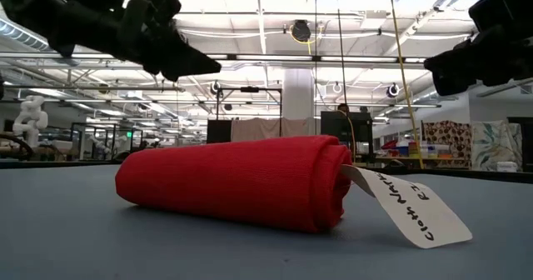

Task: Roll towel
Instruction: Return to Home Position

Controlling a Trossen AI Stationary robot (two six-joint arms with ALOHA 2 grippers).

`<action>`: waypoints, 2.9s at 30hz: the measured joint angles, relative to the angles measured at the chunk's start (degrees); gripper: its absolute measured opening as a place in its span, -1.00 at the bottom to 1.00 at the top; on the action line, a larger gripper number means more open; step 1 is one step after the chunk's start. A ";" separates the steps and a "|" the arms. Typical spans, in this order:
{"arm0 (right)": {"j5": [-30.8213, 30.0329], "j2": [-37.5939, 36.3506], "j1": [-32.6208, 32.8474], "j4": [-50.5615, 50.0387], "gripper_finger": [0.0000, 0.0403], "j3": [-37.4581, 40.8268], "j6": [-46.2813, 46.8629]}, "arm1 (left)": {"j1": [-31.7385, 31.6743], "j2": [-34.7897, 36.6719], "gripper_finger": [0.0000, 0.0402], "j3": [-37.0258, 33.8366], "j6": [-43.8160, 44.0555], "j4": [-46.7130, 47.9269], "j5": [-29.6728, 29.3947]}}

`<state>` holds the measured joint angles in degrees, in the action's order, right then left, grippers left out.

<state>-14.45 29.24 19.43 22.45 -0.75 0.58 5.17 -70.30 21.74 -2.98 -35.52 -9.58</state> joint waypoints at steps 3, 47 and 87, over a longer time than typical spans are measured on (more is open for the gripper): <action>1.34 0.00 -1.19 0.03 -1.00 -0.05 -1.46 | 0.00 0.02 -0.99 -1.13 0.15 -0.27 0.52; 8.56 -25.44 -5.75 -18.98 -1.00 -0.12 -8.14 | -7.07 19.33 -0.99 -21.38 2.50 -5.32 5.10; 20.16 -29.08 -20.97 -20.84 -1.00 -0.14 -8.32 | -7.04 52.46 -0.99 -21.45 2.62 27.58 3.57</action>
<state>5.71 0.16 -1.54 1.61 -0.89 -7.75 -1.87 -17.85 0.30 -0.36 -7.94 -6.01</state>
